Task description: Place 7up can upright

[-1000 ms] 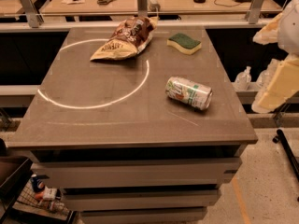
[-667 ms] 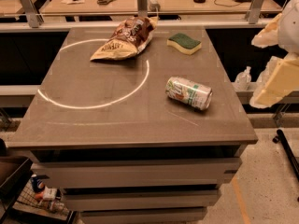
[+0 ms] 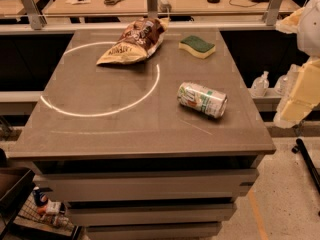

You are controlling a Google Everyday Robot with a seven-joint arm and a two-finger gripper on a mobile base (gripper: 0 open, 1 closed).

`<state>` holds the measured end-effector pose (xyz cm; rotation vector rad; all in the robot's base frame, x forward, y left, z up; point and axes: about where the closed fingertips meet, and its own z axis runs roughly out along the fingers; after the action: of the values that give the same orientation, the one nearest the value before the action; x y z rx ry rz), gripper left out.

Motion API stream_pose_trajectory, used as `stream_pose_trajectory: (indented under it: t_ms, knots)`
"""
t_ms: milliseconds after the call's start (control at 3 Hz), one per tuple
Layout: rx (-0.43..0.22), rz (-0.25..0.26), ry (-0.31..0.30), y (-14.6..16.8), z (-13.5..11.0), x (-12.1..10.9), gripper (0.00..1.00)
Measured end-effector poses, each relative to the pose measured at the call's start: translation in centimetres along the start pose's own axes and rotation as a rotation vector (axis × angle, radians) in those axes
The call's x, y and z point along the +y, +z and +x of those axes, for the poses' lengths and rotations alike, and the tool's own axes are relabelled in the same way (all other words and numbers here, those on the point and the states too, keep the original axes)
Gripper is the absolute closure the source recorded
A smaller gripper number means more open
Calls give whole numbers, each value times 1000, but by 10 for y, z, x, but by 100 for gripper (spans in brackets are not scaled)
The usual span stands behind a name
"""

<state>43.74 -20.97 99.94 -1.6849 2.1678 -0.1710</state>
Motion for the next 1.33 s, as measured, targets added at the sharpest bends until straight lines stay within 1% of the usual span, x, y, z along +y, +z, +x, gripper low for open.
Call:
stream_pose_trajectory:
  t_ms: [333, 667, 1000, 1333]
  knots:
    - [33, -31, 19, 15, -10, -18, 0]
    - [72, -91, 73, 50, -26, -43, 0]
    - [98, -148, 144, 79, -38, -52, 0]
    - [100, -185, 222, 101, -44, -51, 0]
